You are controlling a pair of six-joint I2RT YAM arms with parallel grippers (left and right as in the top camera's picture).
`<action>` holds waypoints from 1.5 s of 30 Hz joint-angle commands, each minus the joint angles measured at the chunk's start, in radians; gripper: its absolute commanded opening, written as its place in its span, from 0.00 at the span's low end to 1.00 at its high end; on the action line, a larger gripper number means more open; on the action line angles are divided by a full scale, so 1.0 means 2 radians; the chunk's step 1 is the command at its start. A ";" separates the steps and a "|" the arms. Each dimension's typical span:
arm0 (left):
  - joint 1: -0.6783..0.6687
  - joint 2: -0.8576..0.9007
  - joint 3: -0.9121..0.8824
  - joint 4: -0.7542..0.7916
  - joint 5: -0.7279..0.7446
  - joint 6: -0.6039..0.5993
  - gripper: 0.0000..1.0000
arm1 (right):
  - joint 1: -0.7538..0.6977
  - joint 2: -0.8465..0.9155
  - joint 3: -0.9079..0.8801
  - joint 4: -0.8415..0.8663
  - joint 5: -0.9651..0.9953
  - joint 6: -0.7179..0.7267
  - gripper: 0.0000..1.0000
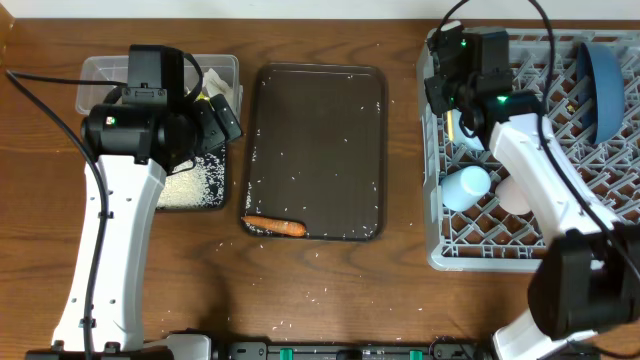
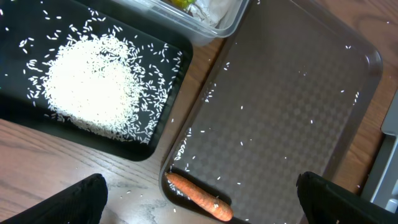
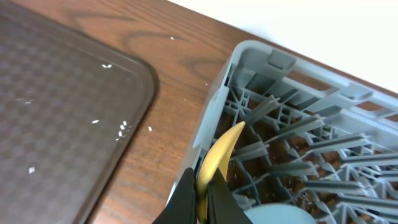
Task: Sort waste into correct bins and load items into the dishwasher rack
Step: 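Carry yellow spoon into dish rack and release it, then reach left gripper to carrot on brown tray and grasp it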
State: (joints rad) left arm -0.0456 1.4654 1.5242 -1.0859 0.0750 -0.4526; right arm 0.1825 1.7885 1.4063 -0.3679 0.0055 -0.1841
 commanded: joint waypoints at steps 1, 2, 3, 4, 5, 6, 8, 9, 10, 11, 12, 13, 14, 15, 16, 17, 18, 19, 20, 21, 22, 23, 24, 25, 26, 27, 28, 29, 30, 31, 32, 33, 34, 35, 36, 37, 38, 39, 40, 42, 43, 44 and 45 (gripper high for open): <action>0.002 0.002 -0.002 -0.001 -0.004 -0.003 1.00 | -0.012 0.016 -0.003 0.018 0.025 0.038 0.03; 0.002 0.002 -0.002 -0.001 -0.004 -0.003 1.00 | -0.014 0.020 -0.003 0.022 0.025 0.047 0.09; 0.002 0.002 -0.002 -0.001 -0.004 -0.003 1.00 | -0.015 0.021 -0.003 0.023 0.025 0.054 0.31; 0.002 0.002 -0.002 -0.001 -0.004 -0.003 1.00 | -0.015 0.021 -0.003 0.023 0.025 0.061 0.56; 0.002 0.002 -0.002 -0.001 -0.004 -0.003 1.00 | -0.015 0.021 -0.003 0.024 0.025 0.066 0.65; 0.002 0.002 -0.002 -0.001 -0.004 -0.003 1.00 | -0.015 0.019 -0.003 0.026 0.025 0.070 0.74; 0.002 0.002 -0.002 -0.001 -0.004 -0.003 1.00 | -0.015 0.011 -0.002 0.032 0.025 0.078 0.86; 0.002 0.002 -0.002 -0.001 -0.004 -0.003 1.00 | -0.015 0.004 -0.002 0.034 0.025 0.081 0.89; 0.002 0.002 -0.002 -0.001 -0.004 -0.003 1.00 | -0.015 -0.004 0.000 0.035 0.025 0.084 0.93; 0.002 0.002 -0.002 -0.001 -0.004 -0.003 1.00 | -0.015 -0.014 0.002 0.035 0.024 0.090 0.95; 0.002 0.002 -0.002 -0.001 -0.004 -0.003 1.00 | -0.015 -0.028 0.004 0.035 0.019 0.096 0.96; 0.002 0.002 -0.002 -0.001 -0.004 -0.003 1.00 | -0.015 -0.040 0.004 0.035 0.010 0.098 0.97; 0.002 0.002 -0.002 -0.001 -0.004 -0.003 1.00 | -0.015 -0.056 0.004 0.033 -0.004 0.100 0.99; 0.002 0.002 -0.002 -0.001 -0.004 -0.003 1.00 | -0.015 -0.071 0.004 0.029 -0.019 0.100 0.99; 0.002 0.002 -0.002 -0.001 -0.004 -0.003 1.00 | -0.014 -0.087 0.004 0.023 -0.037 0.100 0.99; 0.002 0.002 -0.002 -0.001 -0.004 -0.003 1.00 | -0.012 -0.100 0.004 0.016 -0.053 0.100 0.99; 0.002 0.002 -0.002 -0.001 -0.004 -0.003 1.00 | -0.009 -0.113 0.004 0.006 -0.068 0.107 0.99; 0.002 0.002 -0.002 -0.001 -0.004 -0.003 1.00 | -0.005 -0.123 0.004 -0.005 -0.077 0.116 0.99; 0.002 0.002 -0.002 -0.001 -0.004 -0.003 1.00 | 0.000 -0.134 0.004 -0.020 -0.084 0.127 0.99; 0.002 0.002 -0.002 0.000 -0.004 -0.003 1.00 | 0.004 -0.138 0.004 -0.030 -0.088 0.131 0.99; 0.002 0.002 -0.002 0.001 -0.004 -0.003 1.00 | 0.011 -0.144 0.004 -0.045 -0.091 0.133 0.99; 0.002 0.002 -0.002 0.002 -0.004 -0.003 1.00 | 0.017 -0.147 0.004 -0.061 -0.091 0.133 0.99; 0.002 0.002 -0.002 0.010 -0.004 -0.003 1.00 | 0.023 -0.149 0.004 -0.074 -0.091 0.133 0.99; 0.002 0.002 -0.002 0.015 -0.002 -0.006 1.00 | 0.027 -0.149 0.004 -0.089 -0.091 0.133 0.99; 0.002 0.002 -0.002 0.013 0.002 -0.013 1.00 | 0.031 -0.149 0.004 -0.101 -0.091 0.133 0.99; 0.002 0.002 -0.002 0.012 0.004 -0.016 1.00 | 0.032 -0.149 0.004 -0.113 -0.091 0.133 0.99; 0.002 0.002 -0.002 0.012 0.006 -0.016 1.00 | 0.032 -0.149 0.004 -0.121 -0.091 0.133 0.99; 0.002 0.002 -0.002 0.009 0.028 -0.016 1.00 | 0.031 -0.149 0.004 -0.129 -0.089 0.133 0.99; 0.002 0.002 -0.002 0.009 0.052 -0.016 1.00 | 0.030 -0.149 0.004 -0.134 -0.087 0.133 0.99; 0.000 0.004 -0.004 0.010 0.070 -0.017 0.99 | 0.028 -0.149 0.004 -0.135 -0.085 0.133 0.99; -0.006 0.006 -0.008 0.013 0.081 -0.028 0.96 | 0.025 -0.149 0.004 -0.135 -0.083 0.133 0.99; -0.012 0.010 -0.013 0.013 0.082 -0.049 0.94 | 0.021 -0.149 0.004 -0.133 -0.081 0.133 0.99; -0.020 0.014 -0.020 0.013 0.080 -0.073 0.93 | 0.018 -0.149 0.004 -0.130 -0.081 0.134 0.99; -0.032 0.019 -0.029 0.012 0.070 -0.102 0.90 | 0.012 -0.149 0.004 -0.128 -0.081 0.143 0.99; -0.046 0.025 -0.040 0.013 0.056 -0.133 0.89 | 0.007 -0.149 0.004 -0.126 -0.080 0.155 0.99; -0.059 0.030 -0.051 0.012 0.040 -0.160 0.88 | 0.002 -0.149 0.004 -0.126 -0.080 0.163 0.99; -0.071 0.035 -0.062 0.012 0.022 -0.187 0.87 | -0.003 -0.149 0.004 -0.126 -0.080 0.170 0.99; -0.086 0.041 -0.075 0.013 0.000 -0.219 0.87 | -0.007 -0.149 0.004 -0.128 -0.080 0.174 0.99; -0.101 0.048 -0.088 0.013 -0.018 -0.254 0.87 | -0.011 -0.149 0.004 -0.131 -0.080 0.174 0.99; -0.123 0.060 -0.106 0.013 -0.039 -0.311 0.87 | -0.015 -0.149 0.004 -0.133 -0.080 0.174 0.99; -0.135 0.068 -0.116 0.015 -0.049 -0.340 0.87 | -0.017 -0.149 0.004 -0.134 -0.080 0.174 0.99; -0.145 0.074 -0.124 0.019 -0.058 -0.364 0.87 | -0.017 -0.149 0.004 -0.135 -0.080 0.174 0.99; -0.156 0.081 -0.133 0.025 -0.065 -0.390 0.87 | -0.018 -0.149 0.004 -0.136 -0.080 0.174 0.99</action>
State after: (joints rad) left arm -0.3130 1.6039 1.2919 -1.0443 0.0513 -0.9817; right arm 0.1516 1.4879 1.4128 -0.6334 -0.1555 0.1387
